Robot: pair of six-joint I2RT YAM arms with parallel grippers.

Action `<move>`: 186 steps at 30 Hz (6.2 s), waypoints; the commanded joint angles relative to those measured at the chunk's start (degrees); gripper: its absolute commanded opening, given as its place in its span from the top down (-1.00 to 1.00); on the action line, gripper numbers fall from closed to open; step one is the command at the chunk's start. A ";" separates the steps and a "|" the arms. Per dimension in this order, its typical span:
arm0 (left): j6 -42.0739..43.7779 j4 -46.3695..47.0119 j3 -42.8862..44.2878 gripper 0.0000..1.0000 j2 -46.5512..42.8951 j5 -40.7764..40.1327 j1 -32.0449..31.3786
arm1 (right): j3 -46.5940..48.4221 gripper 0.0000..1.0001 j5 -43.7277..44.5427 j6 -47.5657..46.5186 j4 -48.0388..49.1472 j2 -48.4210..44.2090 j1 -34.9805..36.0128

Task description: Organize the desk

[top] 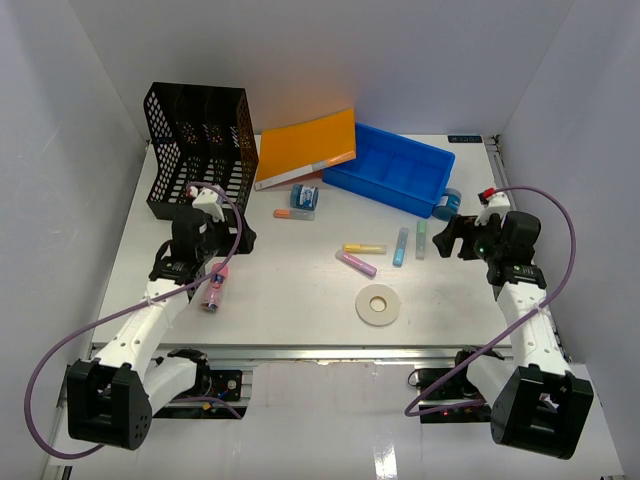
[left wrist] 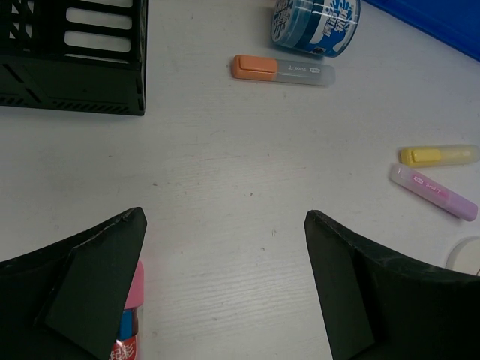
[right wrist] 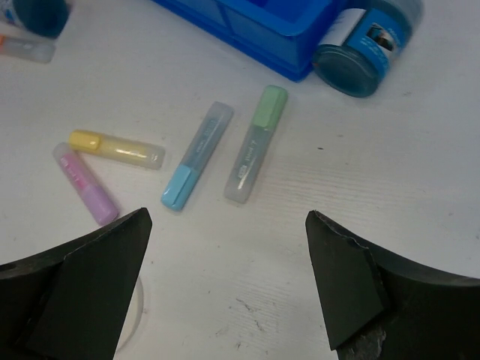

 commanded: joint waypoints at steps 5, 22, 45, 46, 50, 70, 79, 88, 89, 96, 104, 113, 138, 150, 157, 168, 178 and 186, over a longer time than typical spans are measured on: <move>-2.27 -13.04 4.44 -0.96 -3.19 -7.18 -0.26 | 0.62 -0.80 -24.97 -18.06 -5.30 -2.77 0.66; -1.81 -36.54 16.83 -0.92 16.53 -30.49 -9.38 | 3.79 -0.80 -34.87 -37.52 -20.01 -2.18 3.03; -2.76 -31.20 12.94 -0.40 29.43 -32.56 -8.94 | 3.05 -0.80 -35.71 -38.22 -20.17 -2.18 3.03; -2.65 -30.88 12.62 -0.36 29.59 -32.14 -8.94 | 3.05 -0.80 -35.71 -38.22 -20.22 -2.18 3.03; -2.28 -30.84 13.03 -0.10 30.41 -31.59 -8.85 | 3.05 -0.80 -36.29 -38.22 -20.33 -2.31 3.03; -24.66 -3.41 8.55 0.87 11.34 19.16 -9.54 | 4.39 -0.82 -41.59 -29.54 -18.13 0.36 3.11; -46.71 35.92 7.48 0.91 23.51 24.98 -19.23 | 7.84 -0.80 -20.85 -1.49 -3.24 1.60 15.54; -46.51 37.51 23.48 0.93 39.32 21.94 -26.85 | 12.82 -0.80 -4.65 11.54 0.94 7.17 26.58; -46.49 37.70 24.14 0.93 39.88 21.69 -26.94 | 13.10 -0.80 -4.67 11.89 0.73 7.90 26.72; -46.33 37.76 28.03 0.93 43.54 21.95 -27.82 | 12.84 -0.81 -4.72 12.92 2.65 11.78 27.95; -45.97 36.91 29.71 0.92 44.40 22.44 -28.29 | 13.53 -0.86 -6.10 12.75 4.57 15.86 28.60; -46.52 36.13 29.89 0.88 44.28 23.35 -28.37 | 15.35 0.10 -8.08 12.49 4.63 19.90 28.60; -6.33 -1.51 25.27 -0.96 17.32 0.21 -17.33 | 29.36 0.85 4.99 9.76 2.54 27.10 15.89; 6.05 0.66 3.00 -0.96 -3.85 -10.05 -16.94 | 47.42 0.85 27.04 14.16 2.87 47.43 14.10; 6.07 0.39 1.06 -0.96 -6.75 -11.09 -16.94 | 49.86 0.76 29.39 13.65 2.98 51.72 14.10; 6.54 0.88 0.67 -0.96 -7.23 -8.43 -16.94 | 49.61 -0.82 28.89 13.08 3.00 53.08 14.10; 6.53 3.00 -0.60 -0.96 -9.26 -1.48 -16.94 | 42.12 -0.81 8.15 2.31 3.10 39.20 12.63; 0.61 5.24 -1.54 -0.96 -9.70 6.00 -17.03 | 27.87 -0.84 -33.98 -24.24 -12.58 22.84 13.46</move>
